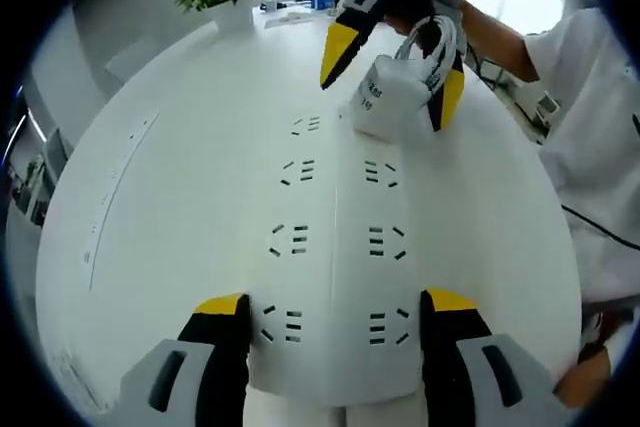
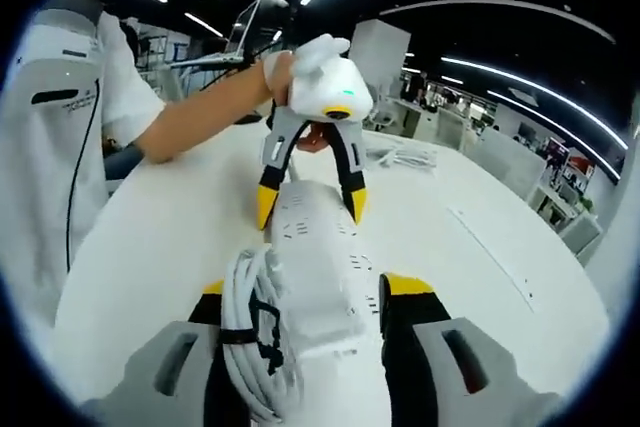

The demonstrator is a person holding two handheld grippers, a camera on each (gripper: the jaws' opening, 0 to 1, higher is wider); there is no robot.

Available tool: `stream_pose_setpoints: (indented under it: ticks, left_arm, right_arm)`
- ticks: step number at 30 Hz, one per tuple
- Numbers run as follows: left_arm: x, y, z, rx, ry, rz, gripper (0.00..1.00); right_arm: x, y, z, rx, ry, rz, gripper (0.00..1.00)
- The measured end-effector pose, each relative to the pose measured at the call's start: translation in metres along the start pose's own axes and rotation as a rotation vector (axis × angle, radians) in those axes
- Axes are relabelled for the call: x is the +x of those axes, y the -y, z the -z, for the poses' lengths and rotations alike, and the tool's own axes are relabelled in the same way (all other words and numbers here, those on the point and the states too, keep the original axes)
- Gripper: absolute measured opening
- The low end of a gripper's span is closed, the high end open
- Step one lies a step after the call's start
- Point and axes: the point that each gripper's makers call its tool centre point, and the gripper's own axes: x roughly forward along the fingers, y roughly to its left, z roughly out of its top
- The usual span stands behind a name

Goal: Straighten the power strip on the desk, plug the charger into it

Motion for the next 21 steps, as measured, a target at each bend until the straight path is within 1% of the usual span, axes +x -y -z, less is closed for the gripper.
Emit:
stream_pose_setpoints:
  ticks: [2, 5, 6, 7, 10, 14, 16, 17, 19, 21]
  left_arm:
    - [0.0, 0.0, 0.0, 0.0, 0.0, 0.0, 0.7]
    - [0.0, 0.0, 0.0, 0.0, 0.0, 0.0, 0.7]
    - [0.0, 0.0, 0.0, -0.001, 0.002, 0.0, 0.7]
    - [0.0, 0.0, 0.0, -0.001, 0.005, 0.0, 0.7]
    - [0.0, 0.0, 0.0, -0.002, 0.008, 0.0, 0.7]
    - [0.0, 0.0, -0.001, -0.004, 0.008, -0.001, 0.7]
    - [0.001, -0.002, -0.001, -0.003, 0.009, 0.001, 0.7]
    - [0.001, -0.003, -0.001, -0.003, 0.012, 0.002, 0.7]
    - [0.001, -0.004, -0.002, -0.004, 0.014, 0.002, 0.71]
    - [0.001, -0.005, -0.002, -0.005, 0.012, 0.002, 0.71]
  right_arm:
    - [-0.006, -0.005, -0.001, 0.007, -0.004, 0.007, 0.54]
    - [-0.013, -0.008, -0.006, 0.014, 0.008, 0.026, 0.6]
    - [-0.015, -0.007, -0.004, 0.026, -0.01, 0.048, 0.63]
    - [-0.017, -0.004, -0.001, 0.052, -0.033, 0.083, 0.66]
    - [-0.022, -0.011, -0.001, 0.063, -0.034, 0.1, 0.75]
    - [-0.028, -0.019, 0.007, 0.099, -0.056, 0.139, 0.87]
    - [-0.033, -0.021, 0.009, 0.116, -0.051, 0.164, 0.9]
    - [-0.035, -0.021, 0.01, 0.142, -0.037, 0.187, 0.92]
    - [-0.037, -0.022, 0.013, 0.165, -0.031, 0.204, 0.96]
    - [-0.042, -0.022, 0.018, 0.192, -0.031, 0.229, 0.97]
